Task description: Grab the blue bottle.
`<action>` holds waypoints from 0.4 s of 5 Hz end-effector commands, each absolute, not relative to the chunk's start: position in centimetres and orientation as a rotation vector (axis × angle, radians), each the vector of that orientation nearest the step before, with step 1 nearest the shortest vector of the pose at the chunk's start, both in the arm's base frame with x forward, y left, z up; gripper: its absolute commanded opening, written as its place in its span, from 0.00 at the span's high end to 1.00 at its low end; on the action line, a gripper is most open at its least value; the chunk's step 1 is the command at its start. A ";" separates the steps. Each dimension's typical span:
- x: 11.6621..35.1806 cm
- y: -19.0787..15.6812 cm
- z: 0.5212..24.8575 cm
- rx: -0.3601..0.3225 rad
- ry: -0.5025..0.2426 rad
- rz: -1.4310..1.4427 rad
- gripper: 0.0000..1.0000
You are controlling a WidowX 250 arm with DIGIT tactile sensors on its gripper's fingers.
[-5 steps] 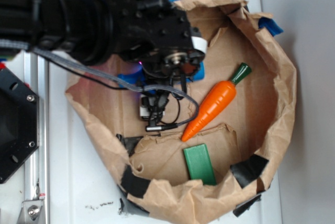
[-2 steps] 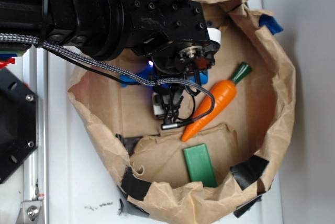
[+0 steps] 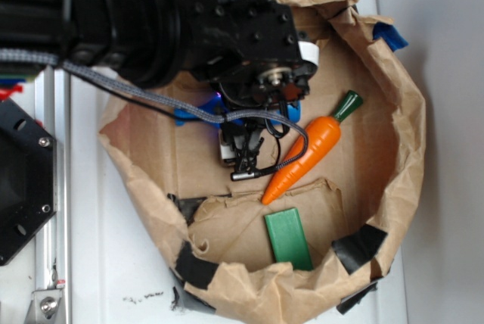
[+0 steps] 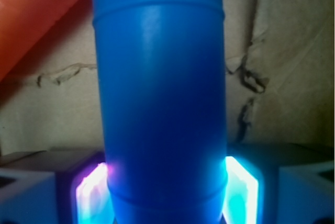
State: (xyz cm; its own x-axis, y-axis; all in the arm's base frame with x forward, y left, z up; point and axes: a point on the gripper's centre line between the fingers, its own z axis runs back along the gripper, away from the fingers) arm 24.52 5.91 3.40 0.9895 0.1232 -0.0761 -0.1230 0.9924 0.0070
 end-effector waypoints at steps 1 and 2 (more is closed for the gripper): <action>25.2 6.5 5.0 0.024 0.028 0.113 1.00; 24.8 5.9 7.4 0.035 0.082 0.064 1.00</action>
